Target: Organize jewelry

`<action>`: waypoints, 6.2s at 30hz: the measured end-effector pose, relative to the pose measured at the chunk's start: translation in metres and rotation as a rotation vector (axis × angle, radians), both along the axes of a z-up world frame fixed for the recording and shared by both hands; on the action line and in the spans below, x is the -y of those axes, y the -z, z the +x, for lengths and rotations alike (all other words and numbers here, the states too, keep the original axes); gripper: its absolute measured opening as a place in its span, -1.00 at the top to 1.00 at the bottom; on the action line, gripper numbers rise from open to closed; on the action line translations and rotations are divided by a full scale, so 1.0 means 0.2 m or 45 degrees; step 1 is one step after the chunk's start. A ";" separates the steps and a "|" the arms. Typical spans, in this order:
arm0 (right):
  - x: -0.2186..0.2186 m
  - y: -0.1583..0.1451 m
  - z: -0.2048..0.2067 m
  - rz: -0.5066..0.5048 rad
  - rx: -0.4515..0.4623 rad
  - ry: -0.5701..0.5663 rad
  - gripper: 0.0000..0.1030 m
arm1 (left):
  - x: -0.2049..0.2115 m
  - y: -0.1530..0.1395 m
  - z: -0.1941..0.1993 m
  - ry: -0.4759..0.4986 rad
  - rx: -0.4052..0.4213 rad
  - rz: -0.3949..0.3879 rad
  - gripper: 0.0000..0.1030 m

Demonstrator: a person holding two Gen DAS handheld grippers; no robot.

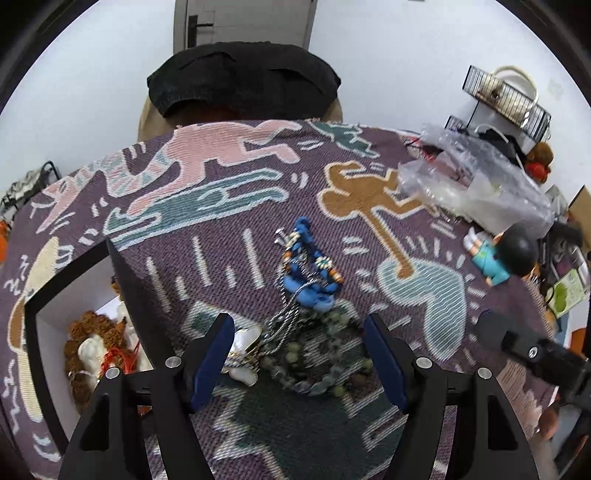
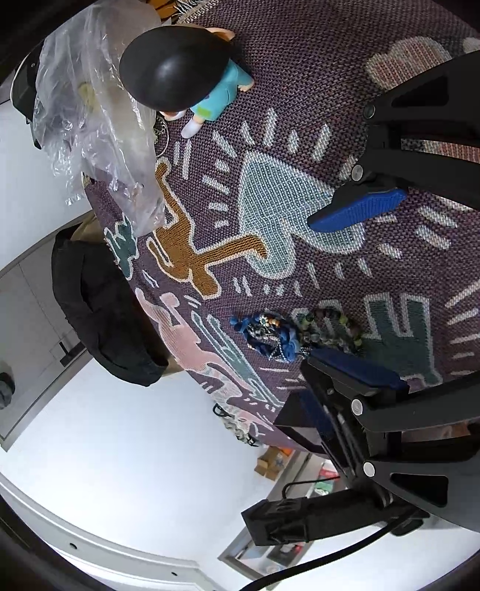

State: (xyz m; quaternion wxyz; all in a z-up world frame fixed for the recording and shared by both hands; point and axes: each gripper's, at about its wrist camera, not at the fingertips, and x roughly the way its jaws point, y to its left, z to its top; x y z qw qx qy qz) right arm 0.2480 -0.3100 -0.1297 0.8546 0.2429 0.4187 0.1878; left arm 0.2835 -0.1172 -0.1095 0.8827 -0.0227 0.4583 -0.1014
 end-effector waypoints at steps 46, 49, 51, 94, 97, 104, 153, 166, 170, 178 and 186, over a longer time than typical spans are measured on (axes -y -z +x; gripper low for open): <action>0.04 0.13 0.03 0.028 -0.104 0.057 -0.28 | -0.19 0.12 0.14 -0.197 -0.202 -0.073 0.34; 0.04 0.13 0.03 0.026 -0.110 0.053 -0.28 | -0.20 0.12 0.16 -0.196 -0.210 -0.077 0.34; 0.03 0.14 0.03 0.024 -0.113 0.051 -0.28 | -0.21 0.13 0.15 -0.197 -0.213 -0.090 0.35; -0.34 0.13 0.12 -0.276 -0.100 -0.096 0.26 | -0.34 -0.31 -0.10 -0.184 0.124 -0.211 0.44; -0.38 0.12 0.15 -0.371 -0.097 -0.104 0.33 | -0.35 -0.37 -0.13 -0.190 0.171 -0.221 0.44; -0.46 0.10 0.12 -0.527 -0.055 -0.152 0.84 | -0.35 -0.50 -0.21 -0.183 0.308 -0.200 0.44; -0.63 -0.35 0.00 -0.277 0.310 -0.208 0.97 | -0.46 -1.01 -0.57 -0.027 0.562 -0.507 0.44; -0.52 -0.67 -0.13 -0.223 0.487 -0.223 0.97 | -0.58 -0.87 -0.49 -0.143 0.482 -0.526 0.44; -0.63 -0.58 -0.15 -0.280 0.455 -0.329 0.15 | -0.57 -0.91 -0.52 -0.119 0.521 -0.512 0.45; -0.76 -0.46 -0.20 -0.323 0.492 -0.449 -0.27 | -0.56 -1.01 -0.58 -0.089 0.564 -0.522 0.44; -0.85 -0.42 -0.15 -0.346 0.514 -0.436 -0.03 | -0.54 -1.07 -0.64 -0.040 0.569 -0.540 0.44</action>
